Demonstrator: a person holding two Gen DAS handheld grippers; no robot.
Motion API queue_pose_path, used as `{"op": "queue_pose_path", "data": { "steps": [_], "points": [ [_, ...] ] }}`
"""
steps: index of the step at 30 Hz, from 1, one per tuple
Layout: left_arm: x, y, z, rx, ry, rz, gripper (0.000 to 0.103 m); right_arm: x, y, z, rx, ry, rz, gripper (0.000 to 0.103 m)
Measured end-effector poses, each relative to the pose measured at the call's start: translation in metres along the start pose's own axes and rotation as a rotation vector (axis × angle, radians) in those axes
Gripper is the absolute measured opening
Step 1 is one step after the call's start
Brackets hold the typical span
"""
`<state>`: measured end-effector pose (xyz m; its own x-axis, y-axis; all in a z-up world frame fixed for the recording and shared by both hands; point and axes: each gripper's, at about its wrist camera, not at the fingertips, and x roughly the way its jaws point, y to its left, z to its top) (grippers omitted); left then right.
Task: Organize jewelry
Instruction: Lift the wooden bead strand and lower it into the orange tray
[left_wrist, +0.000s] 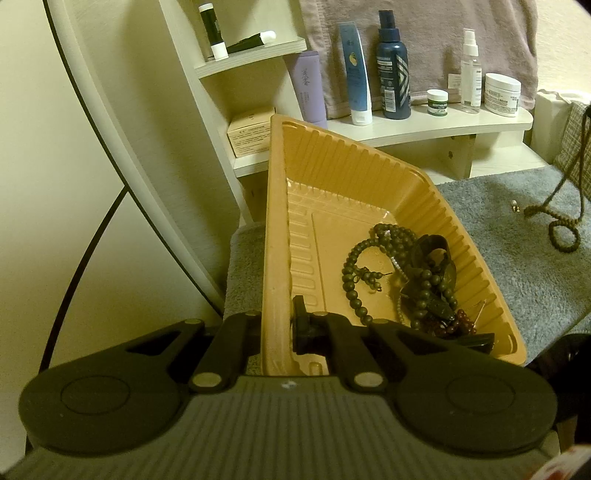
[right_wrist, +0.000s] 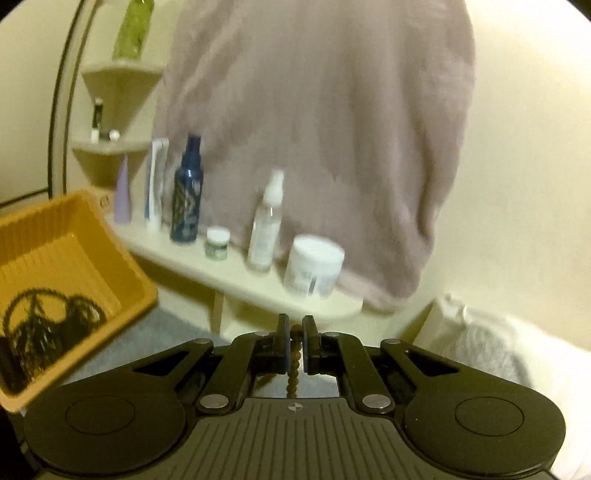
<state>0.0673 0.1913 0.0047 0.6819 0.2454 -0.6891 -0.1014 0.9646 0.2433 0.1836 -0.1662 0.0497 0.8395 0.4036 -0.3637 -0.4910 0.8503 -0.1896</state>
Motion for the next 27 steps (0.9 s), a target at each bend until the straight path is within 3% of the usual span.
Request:
{"op": "queue_pose_path", "data": {
  "steps": [14, 27],
  "points": [
    [0.000, 0.001, 0.000, 0.000, -0.001, 0.000, 0.004, -0.031, 0.023, 0.078, -0.071, -0.146, 0.146, 0.006],
    [-0.002, 0.001, -0.001, -0.008, -0.005, -0.003, 0.004, -0.031, 0.103, 0.141, -0.070, -0.220, 0.516, 0.006]
  ]
}}
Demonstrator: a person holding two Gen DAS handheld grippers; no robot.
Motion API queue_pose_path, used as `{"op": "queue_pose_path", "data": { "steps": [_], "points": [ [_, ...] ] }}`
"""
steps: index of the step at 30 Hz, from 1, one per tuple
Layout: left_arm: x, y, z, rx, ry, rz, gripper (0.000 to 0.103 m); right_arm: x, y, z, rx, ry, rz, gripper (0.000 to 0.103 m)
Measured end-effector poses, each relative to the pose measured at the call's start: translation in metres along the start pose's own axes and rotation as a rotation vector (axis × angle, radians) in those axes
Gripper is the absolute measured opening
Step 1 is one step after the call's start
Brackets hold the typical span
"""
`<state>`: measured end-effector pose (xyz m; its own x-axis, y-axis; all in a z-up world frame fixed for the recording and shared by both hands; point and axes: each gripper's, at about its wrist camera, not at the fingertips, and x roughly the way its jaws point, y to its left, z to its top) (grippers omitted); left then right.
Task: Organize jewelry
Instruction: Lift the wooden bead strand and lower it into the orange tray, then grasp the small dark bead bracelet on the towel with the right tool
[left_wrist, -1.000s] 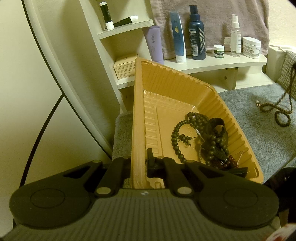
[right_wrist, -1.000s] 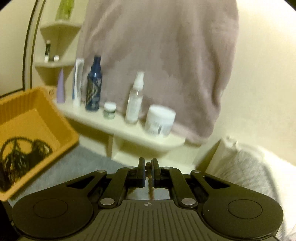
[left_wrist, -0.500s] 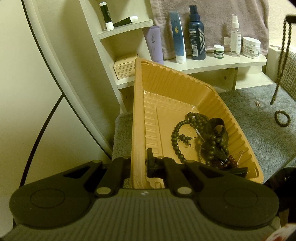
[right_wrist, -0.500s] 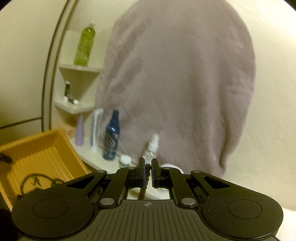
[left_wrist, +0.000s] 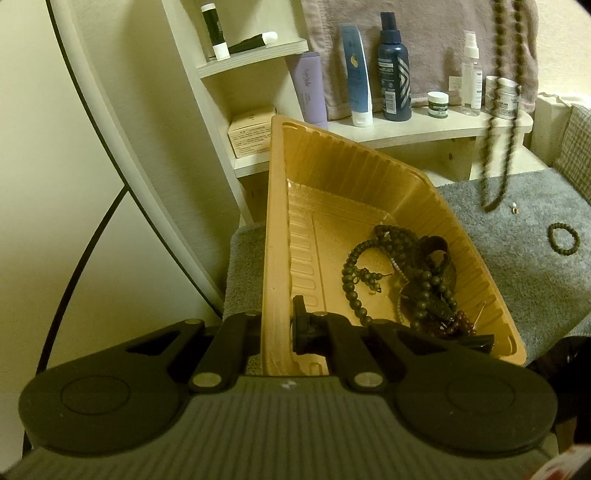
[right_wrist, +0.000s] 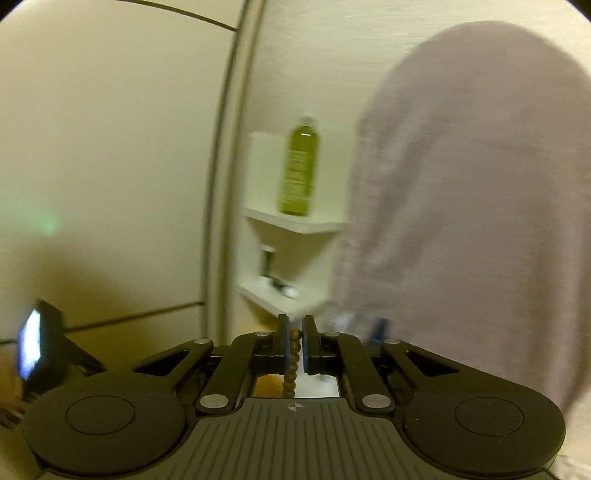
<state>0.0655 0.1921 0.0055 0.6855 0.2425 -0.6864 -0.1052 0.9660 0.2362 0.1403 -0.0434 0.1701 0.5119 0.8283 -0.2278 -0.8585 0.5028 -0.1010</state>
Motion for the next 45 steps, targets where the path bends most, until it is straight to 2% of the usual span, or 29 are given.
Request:
{"op": "queue_pose_path", "data": {
  "steps": [4, 11, 19, 24, 34, 35, 36, 37, 39, 45],
  "points": [
    [0.000, 0.000, 0.000, 0.000, -0.001, -0.001, 0.004, 0.023, 0.012, -0.002, -0.005, 0.014, 0.063, 0.006],
    [-0.001, 0.000, 0.001, -0.005, -0.002, -0.003, 0.004, 0.068, 0.026, -0.029, 0.012, 0.089, 0.110, 0.006],
    [0.000, 0.001, 0.001, -0.006, -0.002, -0.003, 0.004, 0.112, 0.024, -0.064, 0.110, 0.235, 0.178, 0.006],
    [0.000, 0.001, 0.000, -0.007, -0.002, -0.004, 0.004, 0.122, 0.023, -0.082, 0.121, 0.299, 0.206, 0.006],
    [0.000, 0.001, 0.001, -0.007, -0.001, -0.002, 0.004, 0.124, 0.017, -0.094, 0.164, 0.332, 0.238, 0.007],
    [0.000, 0.002, 0.001, -0.007, -0.001, -0.002, 0.004, 0.123, 0.017, -0.095, 0.175, 0.330, 0.242, 0.008],
    [0.000, 0.001, 0.001, -0.007, -0.001, -0.002, 0.004, 0.121, 0.015, -0.096, 0.181, 0.321, 0.234, 0.018],
    [0.000, 0.002, 0.001, -0.007, -0.001, -0.002, 0.004, 0.117, 0.014, -0.097, 0.185, 0.311, 0.219, 0.042],
    [0.000, 0.001, 0.000, -0.007, 0.000, -0.003, 0.004, 0.109, 0.007, -0.099, 0.209, 0.289, 0.197, 0.062],
    [0.001, 0.001, 0.000, -0.008, -0.001, -0.001, 0.004, 0.073, -0.018, -0.122, 0.300, 0.257, 0.098, 0.062]
  ]
}}
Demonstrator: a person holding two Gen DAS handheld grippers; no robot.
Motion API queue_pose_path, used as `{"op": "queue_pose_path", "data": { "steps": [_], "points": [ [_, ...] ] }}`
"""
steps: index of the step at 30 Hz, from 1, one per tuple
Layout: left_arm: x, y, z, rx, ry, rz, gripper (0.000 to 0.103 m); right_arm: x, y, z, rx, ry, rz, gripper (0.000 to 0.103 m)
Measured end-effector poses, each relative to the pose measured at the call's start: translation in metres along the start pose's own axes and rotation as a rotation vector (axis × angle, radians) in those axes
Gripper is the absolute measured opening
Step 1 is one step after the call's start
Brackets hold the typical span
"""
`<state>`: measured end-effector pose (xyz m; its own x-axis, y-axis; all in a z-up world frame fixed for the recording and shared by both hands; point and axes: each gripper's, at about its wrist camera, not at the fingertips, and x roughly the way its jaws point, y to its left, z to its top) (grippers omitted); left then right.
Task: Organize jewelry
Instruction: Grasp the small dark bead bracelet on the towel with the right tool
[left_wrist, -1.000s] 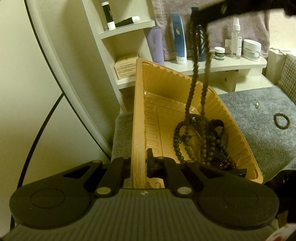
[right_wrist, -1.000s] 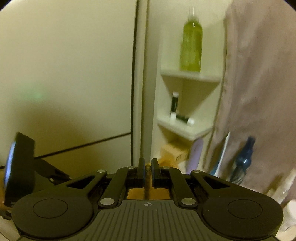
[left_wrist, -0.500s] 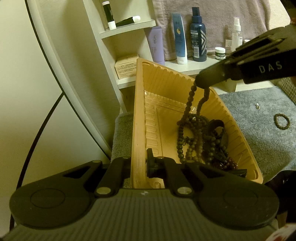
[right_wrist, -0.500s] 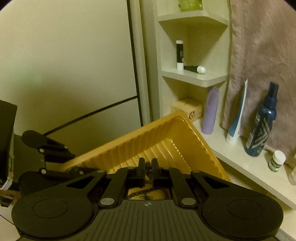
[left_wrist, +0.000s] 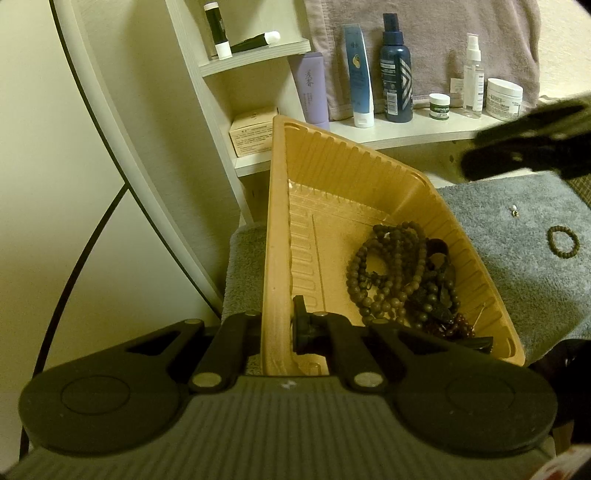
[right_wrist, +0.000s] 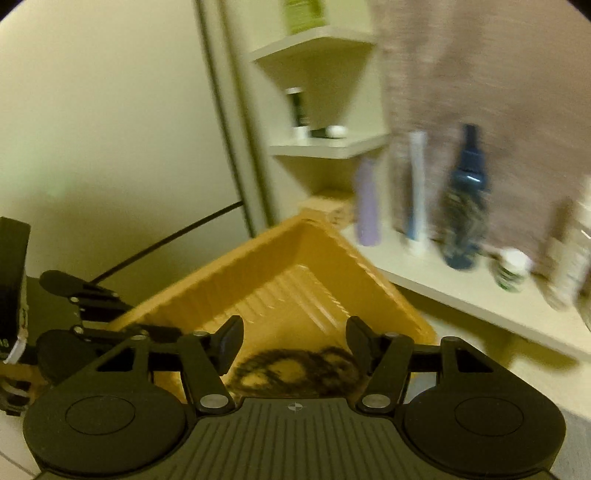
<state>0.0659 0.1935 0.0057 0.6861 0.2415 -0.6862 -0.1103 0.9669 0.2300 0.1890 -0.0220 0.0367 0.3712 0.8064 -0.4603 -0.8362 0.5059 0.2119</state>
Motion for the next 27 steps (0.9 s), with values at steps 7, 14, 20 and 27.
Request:
{"op": "queue_pose_path", "data": {
  "steps": [7, 14, 20, 27],
  "points": [
    [0.000, 0.000, -0.001, 0.000, 0.001, 0.000, 0.004, -0.030, -0.035, -0.055, 0.125, -0.002, -0.184, 0.062],
    [0.000, 0.000, -0.001, 0.002, 0.001, 0.000, 0.004, -0.062, -0.063, -0.111, 0.185, 0.009, -0.378, 0.062],
    [0.000, 0.000, -0.001, 0.002, 0.002, 0.000, 0.004, -0.078, -0.077, -0.141, 0.164, 0.061, -0.492, 0.062],
    [0.000, 0.000, 0.000, 0.005, 0.006, 0.005, 0.004, -0.080, -0.100, -0.157, 0.214, 0.084, -0.547, 0.050]
  ]
}}
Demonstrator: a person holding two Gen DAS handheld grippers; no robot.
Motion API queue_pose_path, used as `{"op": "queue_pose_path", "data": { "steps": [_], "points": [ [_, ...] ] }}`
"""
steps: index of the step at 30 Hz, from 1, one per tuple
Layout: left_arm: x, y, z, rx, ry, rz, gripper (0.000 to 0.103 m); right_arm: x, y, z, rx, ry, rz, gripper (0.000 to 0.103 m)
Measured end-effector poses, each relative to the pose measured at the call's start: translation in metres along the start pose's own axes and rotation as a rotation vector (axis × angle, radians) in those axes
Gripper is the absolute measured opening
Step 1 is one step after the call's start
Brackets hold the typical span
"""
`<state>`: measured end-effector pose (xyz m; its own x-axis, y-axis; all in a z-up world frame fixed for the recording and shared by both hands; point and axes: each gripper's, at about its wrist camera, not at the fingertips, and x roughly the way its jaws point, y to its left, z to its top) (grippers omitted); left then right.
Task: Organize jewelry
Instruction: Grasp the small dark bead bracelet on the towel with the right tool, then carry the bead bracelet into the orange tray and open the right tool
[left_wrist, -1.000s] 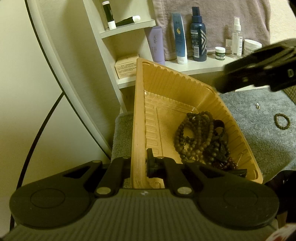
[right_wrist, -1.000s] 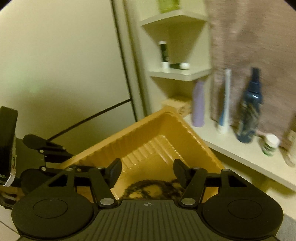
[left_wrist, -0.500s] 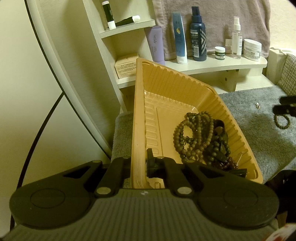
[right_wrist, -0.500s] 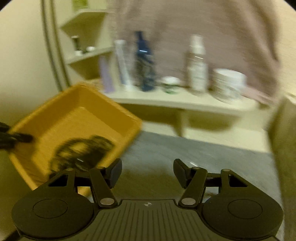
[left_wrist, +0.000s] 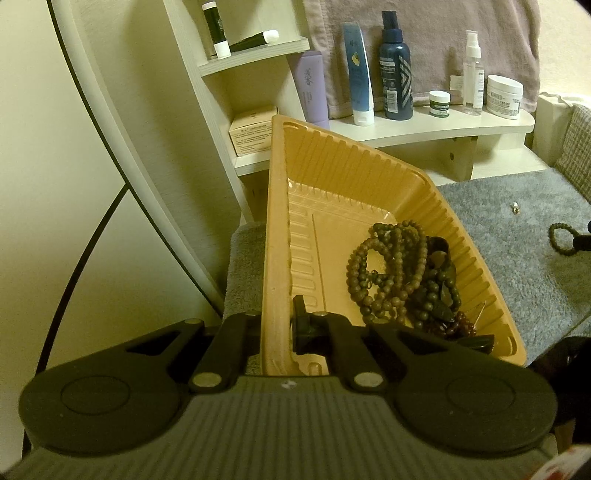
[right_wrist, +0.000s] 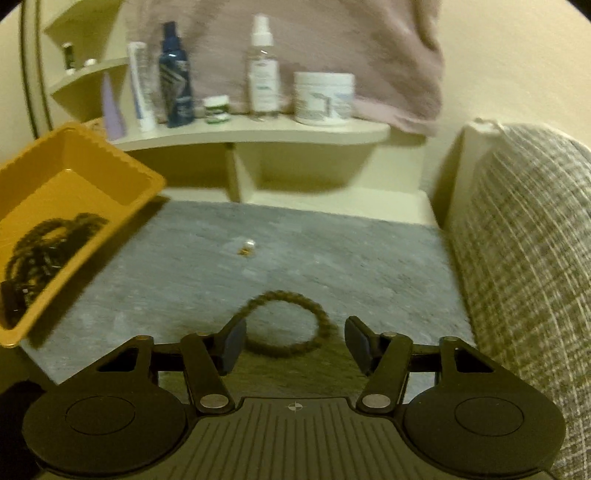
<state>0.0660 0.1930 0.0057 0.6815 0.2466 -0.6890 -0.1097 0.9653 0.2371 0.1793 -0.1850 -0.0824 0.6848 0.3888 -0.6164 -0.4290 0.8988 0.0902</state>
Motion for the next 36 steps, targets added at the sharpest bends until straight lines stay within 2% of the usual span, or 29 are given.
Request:
{"op": "queue_pose_path", "data": {
  "steps": [1, 3, 12, 14, 18, 25, 32, 36],
  "points": [
    [0.000, 0.000, 0.000, -0.001, 0.000, 0.000, 0.004, 0.003, -0.001, 0.000, 0.001, 0.008, -0.005, 0.043],
    [0.000, 0.000, 0.000, -0.001, 0.001, 0.001, 0.004, 0.009, -0.002, 0.000, -0.002, 0.016, -0.013, 0.038],
    [0.001, 0.000, 0.000, 0.002, 0.005, 0.003, 0.004, 0.025, -0.006, 0.007, -0.007, 0.038, -0.045, 0.019],
    [0.001, 0.000, 0.000, 0.002, 0.005, 0.003, 0.004, 0.026, -0.005, 0.009, -0.016, 0.044, -0.054, 0.007],
    [0.001, 0.000, 0.000, 0.003, 0.005, 0.003, 0.004, 0.021, -0.003, 0.012, -0.024, 0.024, -0.056, 0.007],
    [0.001, 0.000, 0.000, 0.003, 0.004, 0.003, 0.004, -0.006, 0.019, 0.028, -0.084, -0.073, -0.037, 0.007],
    [0.000, 0.000, 0.000, 0.003, 0.004, 0.003, 0.004, -0.028, 0.049, 0.053, -0.138, -0.170, 0.030, 0.007],
    [0.000, 0.000, 0.000, 0.002, 0.004, 0.003, 0.004, -0.036, 0.071, 0.068, -0.156, -0.204, 0.100, 0.007]
  ]
}}
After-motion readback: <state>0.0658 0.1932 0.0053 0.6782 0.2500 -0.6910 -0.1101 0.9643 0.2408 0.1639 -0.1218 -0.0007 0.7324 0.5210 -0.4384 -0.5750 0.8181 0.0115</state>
